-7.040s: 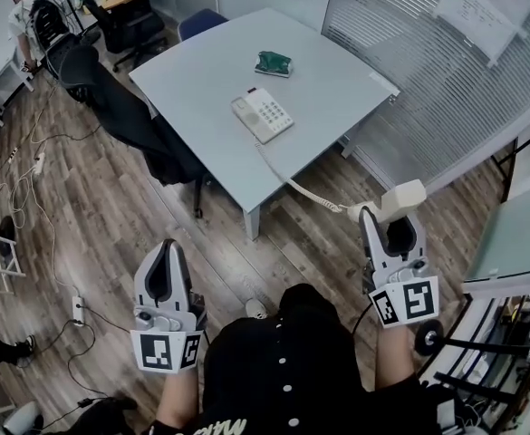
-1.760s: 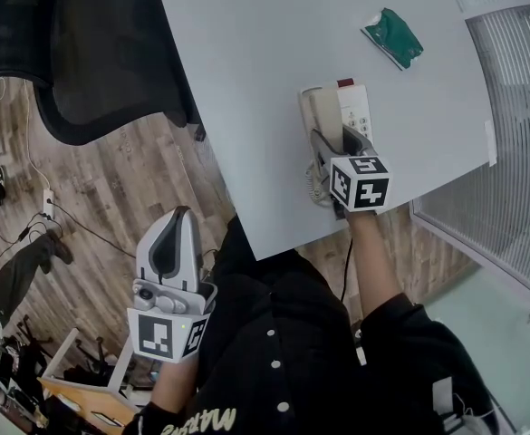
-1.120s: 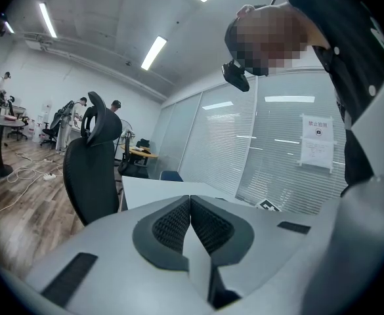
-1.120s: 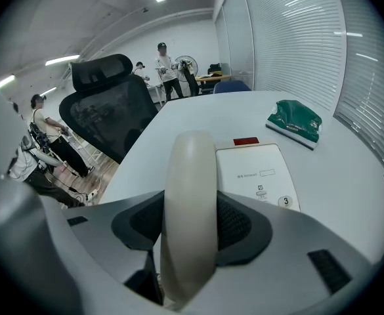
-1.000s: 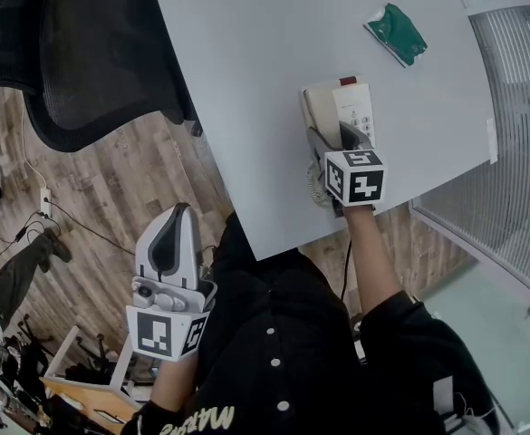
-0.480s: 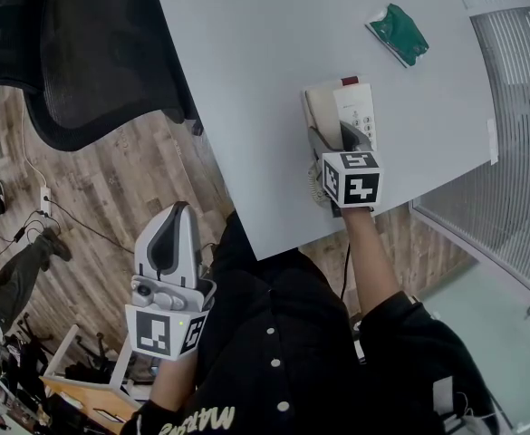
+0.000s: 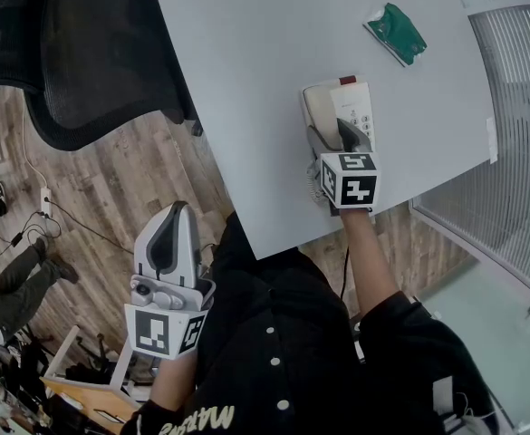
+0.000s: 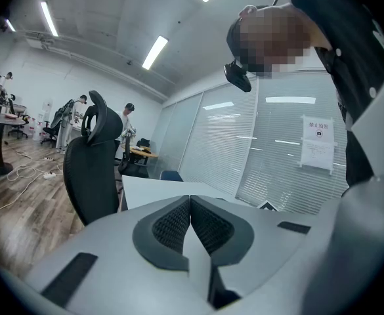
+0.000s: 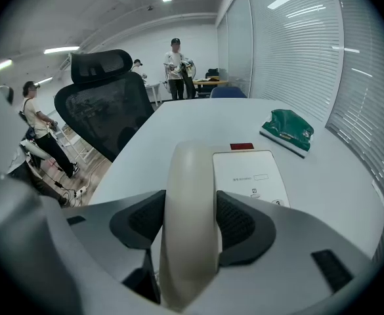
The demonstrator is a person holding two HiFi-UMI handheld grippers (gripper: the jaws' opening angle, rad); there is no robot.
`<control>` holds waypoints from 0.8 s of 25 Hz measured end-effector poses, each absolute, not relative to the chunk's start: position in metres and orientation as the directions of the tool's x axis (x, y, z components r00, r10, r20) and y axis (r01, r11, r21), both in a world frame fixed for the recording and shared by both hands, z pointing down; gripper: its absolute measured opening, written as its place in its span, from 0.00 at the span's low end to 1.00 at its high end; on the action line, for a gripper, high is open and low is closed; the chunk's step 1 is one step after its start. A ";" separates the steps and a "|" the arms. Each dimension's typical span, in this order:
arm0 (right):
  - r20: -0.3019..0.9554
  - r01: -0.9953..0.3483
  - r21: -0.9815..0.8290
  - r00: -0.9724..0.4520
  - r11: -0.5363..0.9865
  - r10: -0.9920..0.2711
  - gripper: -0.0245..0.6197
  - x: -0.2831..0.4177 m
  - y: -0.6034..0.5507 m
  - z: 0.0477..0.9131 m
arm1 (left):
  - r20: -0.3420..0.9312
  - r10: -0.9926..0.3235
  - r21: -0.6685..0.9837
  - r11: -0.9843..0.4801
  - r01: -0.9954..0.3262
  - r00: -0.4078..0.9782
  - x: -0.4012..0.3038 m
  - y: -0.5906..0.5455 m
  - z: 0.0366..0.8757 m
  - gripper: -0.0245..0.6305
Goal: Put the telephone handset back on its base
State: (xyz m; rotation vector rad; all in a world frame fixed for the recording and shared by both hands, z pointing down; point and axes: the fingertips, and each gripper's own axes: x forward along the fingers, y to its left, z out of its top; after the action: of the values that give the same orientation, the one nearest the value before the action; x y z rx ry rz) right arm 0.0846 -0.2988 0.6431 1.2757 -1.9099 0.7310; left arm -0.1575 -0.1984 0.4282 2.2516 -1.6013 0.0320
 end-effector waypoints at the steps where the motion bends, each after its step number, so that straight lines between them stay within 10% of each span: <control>1: 0.807 -0.933 -0.067 -0.259 0.354 -0.531 0.44 0.085 -0.299 0.642 | 0.231 -0.907 0.288 -0.282 -0.915 0.352 -0.157 -0.198 0.428 0.06; 15: 0.725 -0.923 -0.095 -0.322 0.374 -0.609 0.44 0.098 -0.292 0.593 | 0.153 -0.916 0.259 -0.325 -0.909 0.371 -0.137 -0.190 0.396 0.06; 20: 0.612 -0.939 -0.089 -0.316 0.334 -0.725 0.16 0.115 -0.296 0.543 | 0.119 -0.926 0.235 -0.324 -0.916 0.358 -0.131 -0.192 0.382 0.06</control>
State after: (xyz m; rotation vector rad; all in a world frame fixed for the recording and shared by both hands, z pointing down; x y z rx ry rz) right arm 0.1152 -0.2960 0.5431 1.4583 -2.1343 0.6056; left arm -0.1306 -0.1919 0.3816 2.3616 -1.6438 -0.0529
